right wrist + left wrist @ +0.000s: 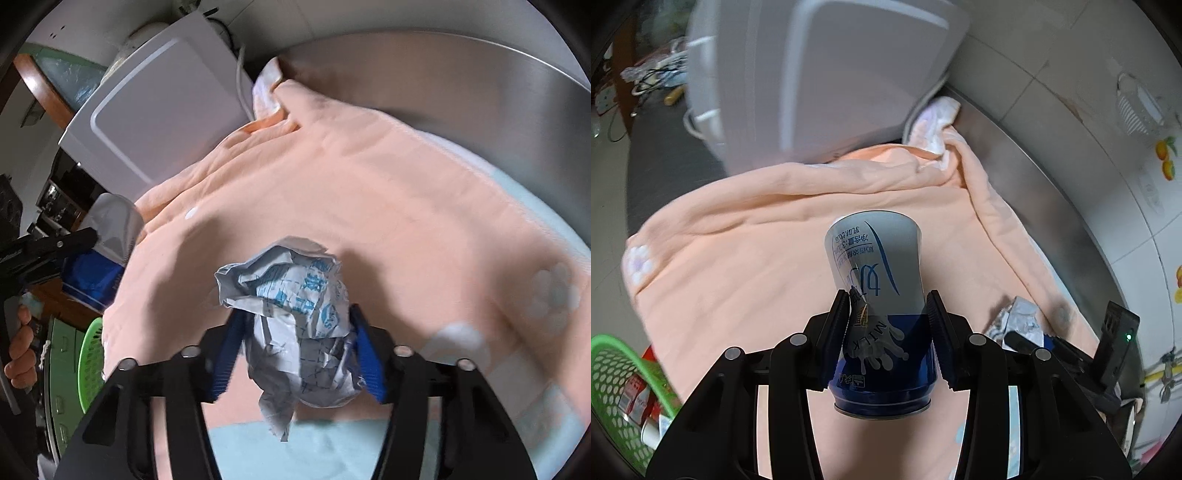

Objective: Collect trash
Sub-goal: 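Carry the blue-white can and foil over the green wastebasket and open both grippers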

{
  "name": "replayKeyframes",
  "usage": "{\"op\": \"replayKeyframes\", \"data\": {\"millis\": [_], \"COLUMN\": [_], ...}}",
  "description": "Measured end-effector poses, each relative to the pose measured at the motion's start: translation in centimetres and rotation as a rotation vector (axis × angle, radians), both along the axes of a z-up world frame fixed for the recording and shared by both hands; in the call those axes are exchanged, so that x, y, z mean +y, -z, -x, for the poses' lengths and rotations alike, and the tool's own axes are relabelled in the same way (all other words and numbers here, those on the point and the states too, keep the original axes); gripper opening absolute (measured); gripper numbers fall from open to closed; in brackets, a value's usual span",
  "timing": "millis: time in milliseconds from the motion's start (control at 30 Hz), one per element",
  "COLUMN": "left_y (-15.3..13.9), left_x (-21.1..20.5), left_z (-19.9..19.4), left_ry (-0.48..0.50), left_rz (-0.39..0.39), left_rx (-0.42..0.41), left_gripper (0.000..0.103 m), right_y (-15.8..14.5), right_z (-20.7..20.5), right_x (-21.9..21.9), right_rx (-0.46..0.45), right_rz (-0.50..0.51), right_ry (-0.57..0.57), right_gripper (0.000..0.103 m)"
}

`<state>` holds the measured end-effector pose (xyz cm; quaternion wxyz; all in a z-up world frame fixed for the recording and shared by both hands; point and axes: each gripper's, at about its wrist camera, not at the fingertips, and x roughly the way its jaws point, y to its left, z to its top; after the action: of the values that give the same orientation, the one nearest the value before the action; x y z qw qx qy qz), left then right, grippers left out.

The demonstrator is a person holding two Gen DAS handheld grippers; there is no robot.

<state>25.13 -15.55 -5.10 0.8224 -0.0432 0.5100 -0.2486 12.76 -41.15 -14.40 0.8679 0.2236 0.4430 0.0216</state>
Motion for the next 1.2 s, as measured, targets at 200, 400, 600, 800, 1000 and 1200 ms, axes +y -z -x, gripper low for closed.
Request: {"op": "replayKeyframes", "data": {"millis": [200,400,600,800,1000,1200], "left_y": [-1.4,-2.2,-1.8,0.0,2.4,4.4], "left_x": [5.2,11.2,17.8,23.5,29.2,32.7], "left_z": [2.0,4.5,6.4,8.2,9.6,10.3], "left_ry": [-0.066,-0.170,-0.301,-0.415,-0.535,-0.608], "left_rz": [0.007,-0.009,-0.027,-0.059,-0.060,-0.065], "left_rx": [-0.047,-0.091,-0.093,-0.070,-0.022,0.020], "left_gripper": [0.043,0.043,0.043,0.043,0.043,0.043], "right_y": [-2.0,-4.3,-5.8,-6.5,-7.2,-7.3], "right_z": [0.1,-0.1,-0.9,-1.6,-3.0,-3.7], "right_x": [3.3,8.4,14.9,20.8,25.9,30.2], "right_rx": [-0.047,-0.093,-0.122,-0.125,-0.130,-0.126], "right_rz": [0.022,0.003,-0.015,-0.029,-0.032,-0.037], "right_ry": [-0.073,-0.181,-0.313,-0.422,-0.510,-0.580], "right_gripper": [0.041,0.041,0.041,0.041,0.042,0.042]}}
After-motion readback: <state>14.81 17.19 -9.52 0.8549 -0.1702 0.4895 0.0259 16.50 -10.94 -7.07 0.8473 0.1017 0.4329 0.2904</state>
